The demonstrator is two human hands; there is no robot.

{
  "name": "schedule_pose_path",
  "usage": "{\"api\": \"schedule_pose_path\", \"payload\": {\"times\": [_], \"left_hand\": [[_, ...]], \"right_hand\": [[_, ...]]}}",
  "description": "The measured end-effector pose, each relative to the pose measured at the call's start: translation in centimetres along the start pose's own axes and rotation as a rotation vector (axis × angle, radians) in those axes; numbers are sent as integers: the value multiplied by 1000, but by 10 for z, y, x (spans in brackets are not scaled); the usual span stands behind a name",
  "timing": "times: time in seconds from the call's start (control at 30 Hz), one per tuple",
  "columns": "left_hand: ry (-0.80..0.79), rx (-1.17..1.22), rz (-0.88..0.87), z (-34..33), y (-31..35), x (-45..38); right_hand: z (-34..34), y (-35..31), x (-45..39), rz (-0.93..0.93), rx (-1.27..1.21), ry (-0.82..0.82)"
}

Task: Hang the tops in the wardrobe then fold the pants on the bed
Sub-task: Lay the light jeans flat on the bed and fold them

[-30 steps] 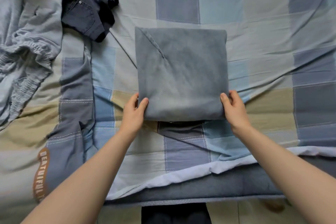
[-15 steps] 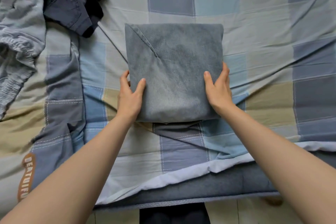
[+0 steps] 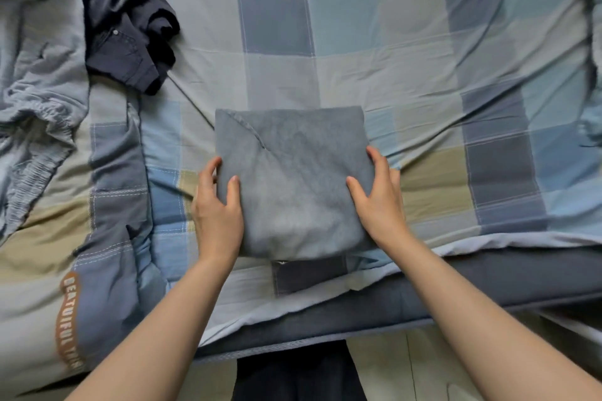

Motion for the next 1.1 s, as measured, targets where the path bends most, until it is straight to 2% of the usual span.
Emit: {"api": "schedule_pose_path", "payload": {"times": [0.2,0.43,0.6,0.83,1.1], "left_hand": [[-88,-67,-130,56,76,48],[-174,-45,-268,127,187,110],[-281,-64,-409,163,241,150],[-567,-103,-684,177,275,230],[-889,-219,-912,148,280,372]], "right_hand": [[74,-48,81,-49,43,35],[176,-119,182,8,28,266],[225,-144,255,57,40,349],[265,-134,369,-110,-51,637],[274,-55,543,-419,-66,903]]}}
Point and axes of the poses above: each hand's wrist, its own x-axis away from the middle knuckle, its own z-axis out of the back of the hand, y = z × x, the point moved 2 cm from there along -x, towards the middle knuckle, and after that the axes turned 1 degree about z, right-handed, at the moved point
